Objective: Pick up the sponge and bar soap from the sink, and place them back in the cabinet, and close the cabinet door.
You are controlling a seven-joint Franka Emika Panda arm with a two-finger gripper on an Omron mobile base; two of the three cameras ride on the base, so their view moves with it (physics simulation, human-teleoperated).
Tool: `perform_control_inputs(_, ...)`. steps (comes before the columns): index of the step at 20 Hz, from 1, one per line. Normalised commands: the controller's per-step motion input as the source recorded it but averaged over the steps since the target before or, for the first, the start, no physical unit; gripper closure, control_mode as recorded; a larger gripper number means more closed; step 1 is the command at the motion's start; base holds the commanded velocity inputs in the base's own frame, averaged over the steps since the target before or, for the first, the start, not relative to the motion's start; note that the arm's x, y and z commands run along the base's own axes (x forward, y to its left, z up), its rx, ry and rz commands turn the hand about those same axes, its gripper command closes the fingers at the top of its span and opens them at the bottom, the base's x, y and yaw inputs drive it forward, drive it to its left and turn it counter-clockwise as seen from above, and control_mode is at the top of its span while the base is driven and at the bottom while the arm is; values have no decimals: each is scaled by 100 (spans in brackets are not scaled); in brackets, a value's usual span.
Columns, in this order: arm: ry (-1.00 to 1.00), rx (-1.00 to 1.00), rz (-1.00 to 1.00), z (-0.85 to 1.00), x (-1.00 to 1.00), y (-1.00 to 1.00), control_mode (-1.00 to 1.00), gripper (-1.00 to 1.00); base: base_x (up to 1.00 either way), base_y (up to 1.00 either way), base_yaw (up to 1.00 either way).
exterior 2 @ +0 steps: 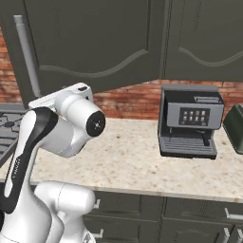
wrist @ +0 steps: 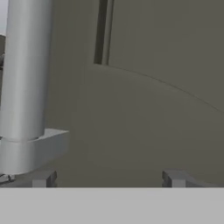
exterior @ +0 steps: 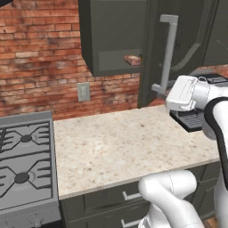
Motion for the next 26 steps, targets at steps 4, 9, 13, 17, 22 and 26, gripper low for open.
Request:
perform_control_inputs(4, -4, 0, 0, 0, 38, 13, -100, -100, 0, 0, 0)
perform_control_inputs(9, -4, 0, -2, 0, 38, 4, -100, -100, 0, 0, 0)
perform_control_inputs(13, -5, 0, -5, 0, 34, 0, -100, -100, 0, 0, 0)
perform_control_inputs(17, -6, 0, -6, 0, 32, 0, -100, -100, 0, 0, 0)
perform_control_inputs(22, -7, 0, -6, 0, 28, 0, -100, -100, 0, 0, 0)
perform_control_inputs(26, -7, 0, -7, 0, 24, 0, -100, -100, 0, 0, 0)
